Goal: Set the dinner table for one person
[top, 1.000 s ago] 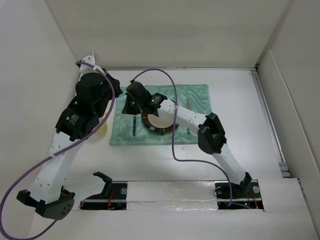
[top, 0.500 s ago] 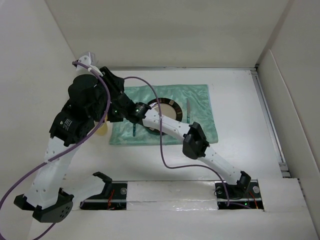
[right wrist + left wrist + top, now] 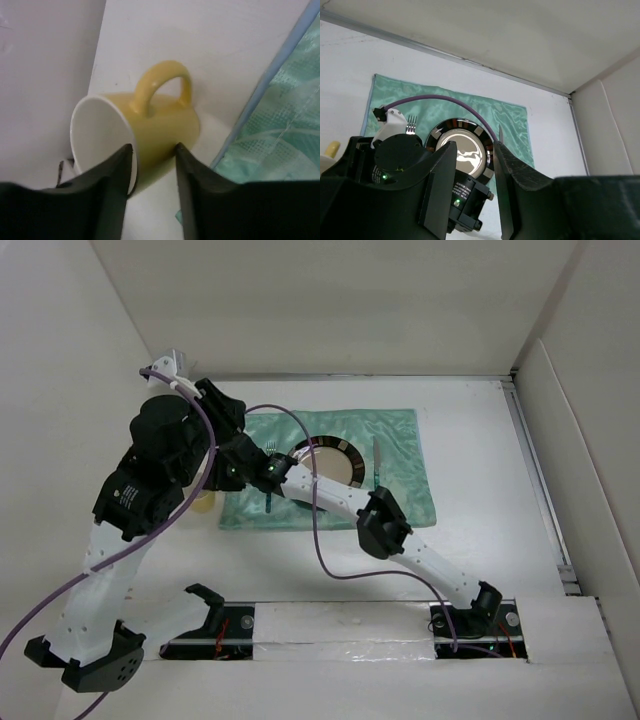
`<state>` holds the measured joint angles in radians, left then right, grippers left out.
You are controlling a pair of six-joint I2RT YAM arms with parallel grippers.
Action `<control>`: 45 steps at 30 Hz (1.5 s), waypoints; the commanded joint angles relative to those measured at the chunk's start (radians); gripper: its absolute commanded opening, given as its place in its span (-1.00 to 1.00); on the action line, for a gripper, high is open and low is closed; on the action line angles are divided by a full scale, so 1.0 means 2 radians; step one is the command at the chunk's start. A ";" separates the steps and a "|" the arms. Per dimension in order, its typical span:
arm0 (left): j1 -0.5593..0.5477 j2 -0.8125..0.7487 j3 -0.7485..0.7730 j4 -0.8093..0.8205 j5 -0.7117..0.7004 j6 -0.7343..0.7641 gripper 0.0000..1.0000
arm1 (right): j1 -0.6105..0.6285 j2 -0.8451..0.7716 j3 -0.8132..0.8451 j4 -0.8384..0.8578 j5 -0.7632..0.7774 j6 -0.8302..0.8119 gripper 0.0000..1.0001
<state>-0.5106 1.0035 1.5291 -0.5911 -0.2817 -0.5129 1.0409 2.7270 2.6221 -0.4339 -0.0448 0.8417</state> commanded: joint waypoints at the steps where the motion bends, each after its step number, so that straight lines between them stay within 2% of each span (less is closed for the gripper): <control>1: -0.003 -0.015 -0.004 0.009 -0.009 0.003 -0.35 | 0.002 -0.021 -0.027 0.002 0.014 -0.004 -0.25; 2: -0.003 -0.017 -0.005 0.009 -0.009 0.003 -0.35 | 0.002 -0.030 -0.038 0.008 0.012 -0.004 -0.34; 3: -0.003 -0.017 -0.006 0.009 -0.009 0.003 -0.35 | 0.002 -0.036 -0.051 0.019 0.010 -0.005 -0.54; 5: -0.003 -0.017 -0.008 0.012 -0.009 0.002 -0.35 | 0.002 -0.053 -0.059 0.028 0.009 -0.004 -0.75; 6: -0.003 -0.017 -0.008 0.012 -0.011 0.003 -0.35 | 0.002 -0.060 -0.061 0.036 0.003 -0.005 -0.96; 7: -0.003 -0.016 -0.009 0.013 -0.013 0.003 -0.35 | 0.002 -0.067 -0.062 0.041 -0.003 -0.001 -1.00; 9: -0.003 -0.017 -0.006 0.013 -0.019 0.006 -0.35 | -0.003 -0.099 -0.072 0.072 -0.023 0.009 -1.00; 12: -0.003 -0.014 0.003 0.014 -0.032 0.013 -0.34 | -0.023 -0.171 -0.130 0.129 -0.034 0.028 -1.00; 14: -0.003 -0.010 0.007 0.016 -0.036 0.016 -0.34 | -0.043 -0.206 -0.166 0.138 -0.028 0.026 -1.00; 20: -0.003 -0.009 -0.017 0.023 -0.039 0.024 -0.33 | -0.124 -0.336 -0.278 0.120 -0.014 -0.020 -1.00; 22: -0.003 -0.012 -0.032 0.029 -0.035 0.026 -0.31 | -0.169 -0.380 -0.340 0.101 0.012 -0.052 -1.00; 25: -0.003 -0.012 -0.060 0.039 -0.016 0.032 -0.24 | -0.233 -0.404 -0.362 0.044 0.064 -0.102 -1.00; 29: -0.003 0.014 -0.078 0.047 0.011 0.037 -0.23 | -0.307 -0.388 -0.329 -0.031 0.127 -0.134 -1.00; 34: -0.003 0.046 -0.080 0.072 0.037 0.042 -0.22 | -0.388 -0.350 -0.283 -0.091 0.143 -0.148 -1.00; 40: -0.003 0.066 -0.093 0.097 0.047 0.046 -0.20 | -0.430 -0.309 -0.257 -0.112 0.126 -0.155 -1.00; 45: -0.003 0.074 -0.100 0.112 0.048 0.049 -0.20 | -0.440 -0.291 -0.251 -0.120 0.125 -0.159 -1.00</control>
<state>-0.5106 1.1538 1.3453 -0.4366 -0.1974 -0.4335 0.1581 2.1757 2.0235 -0.7185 0.2127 0.5346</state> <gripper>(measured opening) 0.397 0.112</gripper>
